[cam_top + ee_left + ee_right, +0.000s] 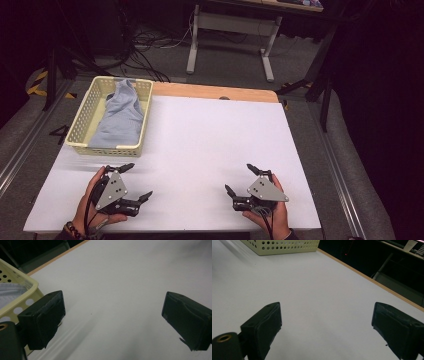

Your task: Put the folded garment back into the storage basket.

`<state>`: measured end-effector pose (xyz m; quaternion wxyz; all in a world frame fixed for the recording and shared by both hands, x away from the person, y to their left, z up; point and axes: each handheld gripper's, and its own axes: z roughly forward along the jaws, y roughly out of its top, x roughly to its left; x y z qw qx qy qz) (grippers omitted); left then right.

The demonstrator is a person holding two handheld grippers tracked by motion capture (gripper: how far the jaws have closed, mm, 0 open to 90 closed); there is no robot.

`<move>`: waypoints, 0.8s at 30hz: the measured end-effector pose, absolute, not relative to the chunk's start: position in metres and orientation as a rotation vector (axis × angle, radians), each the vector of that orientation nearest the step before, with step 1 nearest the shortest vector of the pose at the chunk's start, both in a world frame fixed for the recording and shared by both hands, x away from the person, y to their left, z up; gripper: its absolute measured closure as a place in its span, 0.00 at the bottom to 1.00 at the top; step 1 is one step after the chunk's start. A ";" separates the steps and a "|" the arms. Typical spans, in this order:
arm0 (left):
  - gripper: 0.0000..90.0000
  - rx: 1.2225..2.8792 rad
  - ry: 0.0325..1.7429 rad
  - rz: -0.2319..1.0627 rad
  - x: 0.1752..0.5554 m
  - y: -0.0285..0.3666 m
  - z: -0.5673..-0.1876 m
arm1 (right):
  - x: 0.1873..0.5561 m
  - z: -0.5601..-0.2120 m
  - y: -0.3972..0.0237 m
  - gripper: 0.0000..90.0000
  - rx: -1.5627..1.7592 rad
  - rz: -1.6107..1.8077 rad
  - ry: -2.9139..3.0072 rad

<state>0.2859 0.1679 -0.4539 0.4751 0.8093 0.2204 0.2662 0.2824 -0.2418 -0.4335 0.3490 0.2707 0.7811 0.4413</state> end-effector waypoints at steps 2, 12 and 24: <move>0.06 1.974 0.546 0.642 0.286 0.168 -0.454 | 0.283 -0.434 -0.242 0.11 0.709 1.146 2.028; 0.07 1.978 0.555 0.627 0.287 0.169 -0.456 | 0.285 -0.435 -0.241 0.11 0.710 1.150 2.042; 0.08 1.989 0.558 0.597 0.290 0.168 -0.458 | 0.285 -0.435 -0.240 0.10 0.697 1.162 2.048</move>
